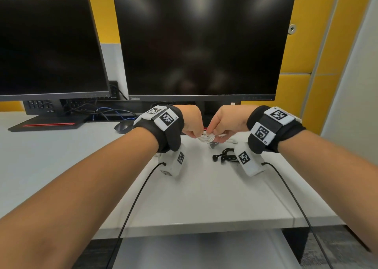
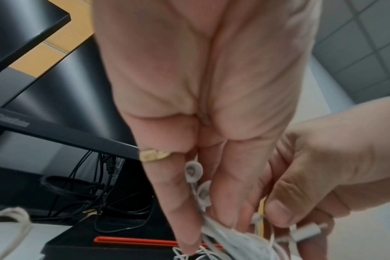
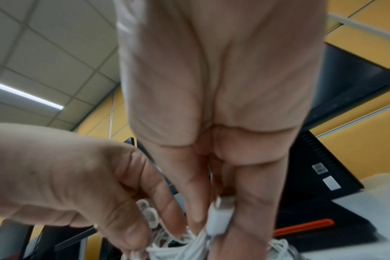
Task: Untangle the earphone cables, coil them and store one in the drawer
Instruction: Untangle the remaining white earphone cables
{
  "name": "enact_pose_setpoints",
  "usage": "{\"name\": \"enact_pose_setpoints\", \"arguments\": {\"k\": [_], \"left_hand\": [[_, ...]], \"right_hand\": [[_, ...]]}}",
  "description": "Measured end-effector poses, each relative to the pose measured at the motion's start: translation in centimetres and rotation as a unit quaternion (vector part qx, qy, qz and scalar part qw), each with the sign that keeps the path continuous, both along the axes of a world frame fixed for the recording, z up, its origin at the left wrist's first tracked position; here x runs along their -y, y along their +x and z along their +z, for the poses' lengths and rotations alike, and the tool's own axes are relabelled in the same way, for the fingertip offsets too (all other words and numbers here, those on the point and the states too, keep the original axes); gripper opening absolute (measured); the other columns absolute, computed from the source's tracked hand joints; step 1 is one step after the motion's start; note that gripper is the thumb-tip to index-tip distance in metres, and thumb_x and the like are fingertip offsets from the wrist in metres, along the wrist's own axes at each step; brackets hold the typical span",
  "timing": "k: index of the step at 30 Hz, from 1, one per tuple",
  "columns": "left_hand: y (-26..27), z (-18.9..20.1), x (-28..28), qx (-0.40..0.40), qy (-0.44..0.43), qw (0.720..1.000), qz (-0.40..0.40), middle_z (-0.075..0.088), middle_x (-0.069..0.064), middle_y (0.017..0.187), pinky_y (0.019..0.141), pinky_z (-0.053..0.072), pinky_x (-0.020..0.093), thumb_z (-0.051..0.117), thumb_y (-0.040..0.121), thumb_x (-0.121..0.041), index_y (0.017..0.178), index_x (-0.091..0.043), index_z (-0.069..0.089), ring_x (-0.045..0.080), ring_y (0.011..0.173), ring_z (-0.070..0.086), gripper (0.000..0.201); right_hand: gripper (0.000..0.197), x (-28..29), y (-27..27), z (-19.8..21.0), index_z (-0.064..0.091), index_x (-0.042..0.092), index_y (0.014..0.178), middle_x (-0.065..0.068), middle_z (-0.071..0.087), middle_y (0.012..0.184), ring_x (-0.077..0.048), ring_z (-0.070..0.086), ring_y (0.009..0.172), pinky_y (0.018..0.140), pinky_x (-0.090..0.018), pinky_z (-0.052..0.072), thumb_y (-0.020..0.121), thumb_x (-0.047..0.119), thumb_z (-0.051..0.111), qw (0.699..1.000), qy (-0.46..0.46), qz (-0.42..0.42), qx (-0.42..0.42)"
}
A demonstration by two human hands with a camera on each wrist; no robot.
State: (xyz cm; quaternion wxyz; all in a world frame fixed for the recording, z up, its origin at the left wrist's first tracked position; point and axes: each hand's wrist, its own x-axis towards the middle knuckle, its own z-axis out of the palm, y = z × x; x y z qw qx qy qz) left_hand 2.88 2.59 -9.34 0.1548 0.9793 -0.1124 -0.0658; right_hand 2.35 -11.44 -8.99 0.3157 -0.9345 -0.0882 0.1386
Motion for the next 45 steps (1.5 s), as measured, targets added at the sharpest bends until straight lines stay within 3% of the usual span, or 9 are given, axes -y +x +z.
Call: {"name": "enact_pose_setpoints", "arguments": {"k": [8,13,20,23,29,31,34,39,45], "left_hand": [[0.6,-0.6,-0.3,-0.061,0.152,0.986,0.001,0.061,0.011,0.129,0.101,0.049,0.036,0.056,0.096,-0.017,0.132,-0.004,0.056,0.025,0.119,0.058,0.038],[0.3,-0.8,-0.3,-0.074,0.193,0.978,-0.008,0.053,0.011,0.138,0.103,0.046,0.035,0.049,0.1,-0.024,0.141,-0.007,0.046,0.027,0.124,0.053,0.045],[-0.5,0.6,-3.0,-0.052,0.153,0.987,-0.006,0.054,0.005,0.138,0.105,0.045,0.037,0.05,0.1,-0.025,0.14,-0.016,0.049,0.026,0.126,0.052,0.041],[-2.6,1.5,-4.5,0.0,0.211,0.977,-0.008,0.048,0.002,0.143,0.106,0.037,0.032,0.05,0.1,-0.027,0.142,-0.016,0.046,0.024,0.13,0.046,0.044],[-4.5,0.3,-7.8,-0.04,0.262,0.963,0.04,0.052,0.004,0.139,0.098,0.044,0.031,0.066,0.085,-0.049,0.139,-0.016,0.049,0.024,0.121,0.052,0.066],[-5.0,-0.3,-8.4,-0.062,0.269,0.961,0.032,0.048,0.004,0.141,0.079,0.047,0.02,0.065,0.087,-0.045,0.142,-0.017,0.045,0.021,0.111,0.054,0.064],[-5.8,-0.6,-8.5,-0.079,0.253,0.964,0.02,0.05,0.007,0.139,0.058,0.041,0.013,0.065,0.091,-0.033,0.142,-0.02,0.042,0.014,0.081,0.058,0.058],[-5.3,-1.0,-9.6,-0.099,0.156,0.982,0.034,0.068,0.007,0.104,0.094,0.053,0.033,0.062,0.093,-0.016,0.13,-0.016,0.055,0.022,0.09,0.066,0.038],[-5.8,0.6,-10.7,-0.076,-0.101,0.991,0.048,0.065,0.006,0.097,0.074,0.054,0.026,0.057,0.097,-0.02,0.097,-0.015,0.061,0.016,0.082,0.061,0.007]], "right_hand": [[0.037,-2.7,0.6,-1.4,0.055,0.009,0.136,-0.007,0.057,0.127,-0.023,0.063,0.097,0.092,-0.036,0.052,0.1,0.017,0.054,0.989,-0.132,0.02,-0.061],[0.041,-3.6,0.5,-1.6,0.05,0.01,0.141,-0.016,0.056,0.133,-0.024,0.061,0.094,0.071,-0.026,0.052,0.101,0.019,0.052,0.971,-0.226,0.047,-0.068],[0.043,-2.7,0.0,-0.5,0.05,0.012,0.141,-0.01,0.049,0.141,-0.02,0.064,0.082,0.084,-0.033,0.053,0.1,0.024,0.054,0.989,-0.142,0.007,-0.041],[0.039,-2.9,-0.6,-0.2,0.054,0.011,0.137,-0.008,0.049,0.139,-0.021,0.063,0.081,0.072,-0.03,0.053,0.099,0.019,0.054,0.992,-0.126,0.015,-0.03],[0.036,-4.4,-2.5,1.0,0.055,0.011,0.136,-0.008,0.053,0.134,-0.022,0.064,0.088,0.081,-0.034,0.055,0.101,0.02,0.051,0.989,-0.139,0.026,0.034],[0.037,-4.9,-3.0,1.3,0.054,0.01,0.137,-0.009,0.054,0.133,-0.022,0.062,0.087,0.074,-0.031,0.054,0.101,0.02,0.05,0.988,-0.14,0.033,0.047],[0.037,-5.7,-3.6,1.3,0.053,0.01,0.137,-0.008,0.053,0.133,-0.021,0.061,0.085,0.069,-0.029,0.053,0.102,0.021,0.047,0.987,-0.142,0.042,0.053],[0.033,-6.7,-4.3,0.7,0.058,0.014,0.132,-0.003,0.056,0.126,-0.019,0.063,0.09,0.078,-0.031,0.054,0.101,0.021,0.05,0.985,-0.149,0.069,0.06],[0.041,-8.1,-4.5,0.0,0.056,0.021,0.127,0.0,0.064,0.114,-0.014,0.064,0.097,0.079,-0.03,0.058,0.09,0.033,0.069,0.983,-0.097,0.134,0.086]]}}
